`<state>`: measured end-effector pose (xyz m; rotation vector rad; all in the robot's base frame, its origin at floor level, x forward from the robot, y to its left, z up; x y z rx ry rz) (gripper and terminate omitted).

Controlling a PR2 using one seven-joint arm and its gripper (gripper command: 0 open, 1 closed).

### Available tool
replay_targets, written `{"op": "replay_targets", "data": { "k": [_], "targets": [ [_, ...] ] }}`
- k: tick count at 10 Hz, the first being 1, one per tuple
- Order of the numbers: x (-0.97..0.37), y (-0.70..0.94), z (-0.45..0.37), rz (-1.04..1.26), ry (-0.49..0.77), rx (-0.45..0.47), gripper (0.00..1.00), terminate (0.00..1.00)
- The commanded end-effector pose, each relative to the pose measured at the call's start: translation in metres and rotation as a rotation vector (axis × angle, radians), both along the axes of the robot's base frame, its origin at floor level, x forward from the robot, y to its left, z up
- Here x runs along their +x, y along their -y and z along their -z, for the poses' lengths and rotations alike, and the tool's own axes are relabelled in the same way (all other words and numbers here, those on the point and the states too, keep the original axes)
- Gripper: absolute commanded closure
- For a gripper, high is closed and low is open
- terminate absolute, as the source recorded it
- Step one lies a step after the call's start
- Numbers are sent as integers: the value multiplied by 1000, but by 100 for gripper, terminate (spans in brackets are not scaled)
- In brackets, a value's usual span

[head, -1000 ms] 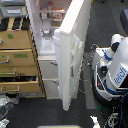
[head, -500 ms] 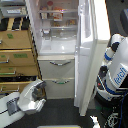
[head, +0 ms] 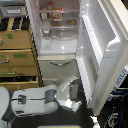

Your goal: Opening the fridge

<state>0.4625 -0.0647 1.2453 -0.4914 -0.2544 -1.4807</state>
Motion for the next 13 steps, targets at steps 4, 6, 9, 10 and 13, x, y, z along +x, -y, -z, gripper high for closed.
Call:
{"op": "replay_targets", "data": {
  "k": [4,6,9,10,13],
  "targets": [
    [2,640,79,7,198,95,0,0],
    [51,717,119,-8,221,141,0,0],
    [157,666,151,-148,82,114,0,0],
    [137,491,148,21,42,51,0,0],
    [202,35,172,-302,91,1,0,0]
  ]
}}
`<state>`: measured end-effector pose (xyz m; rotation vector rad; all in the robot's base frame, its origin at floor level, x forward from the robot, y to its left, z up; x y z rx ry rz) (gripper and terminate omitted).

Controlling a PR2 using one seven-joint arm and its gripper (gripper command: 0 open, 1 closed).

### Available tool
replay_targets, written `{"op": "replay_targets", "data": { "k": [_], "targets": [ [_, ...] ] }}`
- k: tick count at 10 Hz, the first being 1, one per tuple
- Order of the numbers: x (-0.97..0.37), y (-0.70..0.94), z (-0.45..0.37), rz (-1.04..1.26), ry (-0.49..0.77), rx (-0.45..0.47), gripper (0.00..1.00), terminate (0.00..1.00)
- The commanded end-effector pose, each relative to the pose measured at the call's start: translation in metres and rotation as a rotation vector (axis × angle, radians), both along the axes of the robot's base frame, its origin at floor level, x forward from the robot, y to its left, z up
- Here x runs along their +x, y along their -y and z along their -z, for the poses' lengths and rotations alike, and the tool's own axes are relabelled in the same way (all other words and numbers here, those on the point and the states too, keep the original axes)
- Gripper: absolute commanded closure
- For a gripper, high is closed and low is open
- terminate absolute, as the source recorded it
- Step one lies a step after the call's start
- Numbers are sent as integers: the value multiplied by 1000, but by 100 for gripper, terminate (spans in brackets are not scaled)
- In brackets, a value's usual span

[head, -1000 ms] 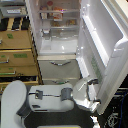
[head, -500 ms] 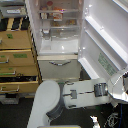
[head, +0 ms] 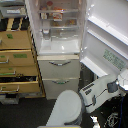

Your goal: Opening the fridge

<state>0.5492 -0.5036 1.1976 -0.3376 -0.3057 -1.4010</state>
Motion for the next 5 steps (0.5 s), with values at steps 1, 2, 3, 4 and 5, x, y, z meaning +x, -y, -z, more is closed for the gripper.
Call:
{"op": "replay_targets", "data": {
  "k": [1,2,3,4,5],
  "targets": [
    [111,-472,124,-259,6,-67,0,0],
    [96,-549,128,-325,12,-27,0,0],
    [86,-595,132,-373,7,3,0,0],
    [50,-675,140,-453,-10,55,0,0],
    [24,-713,136,-491,-27,66,0,0]
  ]
}}
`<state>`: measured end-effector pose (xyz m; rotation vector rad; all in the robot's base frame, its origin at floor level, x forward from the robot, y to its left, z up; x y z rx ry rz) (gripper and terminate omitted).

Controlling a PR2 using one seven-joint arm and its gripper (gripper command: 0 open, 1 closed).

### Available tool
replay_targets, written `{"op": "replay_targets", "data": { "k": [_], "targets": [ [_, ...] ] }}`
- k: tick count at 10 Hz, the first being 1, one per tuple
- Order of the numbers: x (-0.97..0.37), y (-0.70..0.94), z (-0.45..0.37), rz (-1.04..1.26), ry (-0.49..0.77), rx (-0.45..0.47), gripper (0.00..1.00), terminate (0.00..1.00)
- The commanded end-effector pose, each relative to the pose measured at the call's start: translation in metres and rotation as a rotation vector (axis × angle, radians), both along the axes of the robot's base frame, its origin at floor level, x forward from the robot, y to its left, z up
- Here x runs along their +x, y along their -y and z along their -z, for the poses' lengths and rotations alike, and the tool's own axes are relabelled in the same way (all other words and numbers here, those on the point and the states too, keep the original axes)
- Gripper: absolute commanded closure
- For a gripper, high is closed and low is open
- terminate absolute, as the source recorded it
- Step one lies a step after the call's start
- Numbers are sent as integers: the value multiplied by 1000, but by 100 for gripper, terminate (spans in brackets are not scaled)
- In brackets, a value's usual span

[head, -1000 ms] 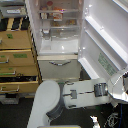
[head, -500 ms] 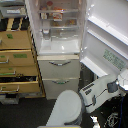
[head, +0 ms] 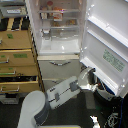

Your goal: Opening the fridge

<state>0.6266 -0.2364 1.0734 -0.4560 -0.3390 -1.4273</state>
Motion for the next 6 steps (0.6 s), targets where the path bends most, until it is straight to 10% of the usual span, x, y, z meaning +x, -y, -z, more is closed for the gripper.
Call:
{"op": "replay_targets", "data": {
  "k": [1,6],
  "targets": [
    [-76,-476,6,-575,-37,164,0,0],
    [-193,-629,31,-808,-191,168,0,0]
  ]
}}
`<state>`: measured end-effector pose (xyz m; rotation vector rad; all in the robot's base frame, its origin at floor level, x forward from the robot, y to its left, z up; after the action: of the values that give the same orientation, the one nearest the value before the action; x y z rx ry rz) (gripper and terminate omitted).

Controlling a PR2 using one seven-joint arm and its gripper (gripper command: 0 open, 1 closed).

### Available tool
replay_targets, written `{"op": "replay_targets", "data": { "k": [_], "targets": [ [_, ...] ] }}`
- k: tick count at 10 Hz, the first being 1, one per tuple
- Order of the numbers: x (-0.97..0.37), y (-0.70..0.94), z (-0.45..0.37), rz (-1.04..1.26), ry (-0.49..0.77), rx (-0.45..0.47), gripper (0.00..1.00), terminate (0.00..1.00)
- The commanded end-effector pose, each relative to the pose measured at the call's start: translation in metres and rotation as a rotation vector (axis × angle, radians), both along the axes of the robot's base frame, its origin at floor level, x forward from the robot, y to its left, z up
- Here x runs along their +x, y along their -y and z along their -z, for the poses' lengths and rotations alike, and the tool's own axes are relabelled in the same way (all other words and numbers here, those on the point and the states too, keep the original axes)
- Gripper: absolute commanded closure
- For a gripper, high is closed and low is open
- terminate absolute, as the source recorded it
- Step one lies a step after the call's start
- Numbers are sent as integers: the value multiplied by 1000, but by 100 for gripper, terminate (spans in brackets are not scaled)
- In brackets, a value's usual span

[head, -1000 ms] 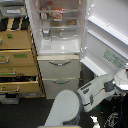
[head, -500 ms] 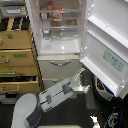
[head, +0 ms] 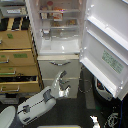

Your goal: Opening the fridge

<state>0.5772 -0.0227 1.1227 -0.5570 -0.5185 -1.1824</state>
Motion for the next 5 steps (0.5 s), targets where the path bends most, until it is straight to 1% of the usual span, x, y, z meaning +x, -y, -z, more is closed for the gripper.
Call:
{"op": "replay_targets", "data": {
  "k": [1,2,3,4,5],
  "targets": [
    [-160,-427,92,-535,-259,494,0,0],
    [-161,-439,102,-545,-258,579,0,0],
    [-163,-453,112,-534,-270,631,0,0],
    [-166,-478,135,-534,-293,717,0,0],
    [-167,-487,143,-533,-302,750,0,0]
  ]
}}
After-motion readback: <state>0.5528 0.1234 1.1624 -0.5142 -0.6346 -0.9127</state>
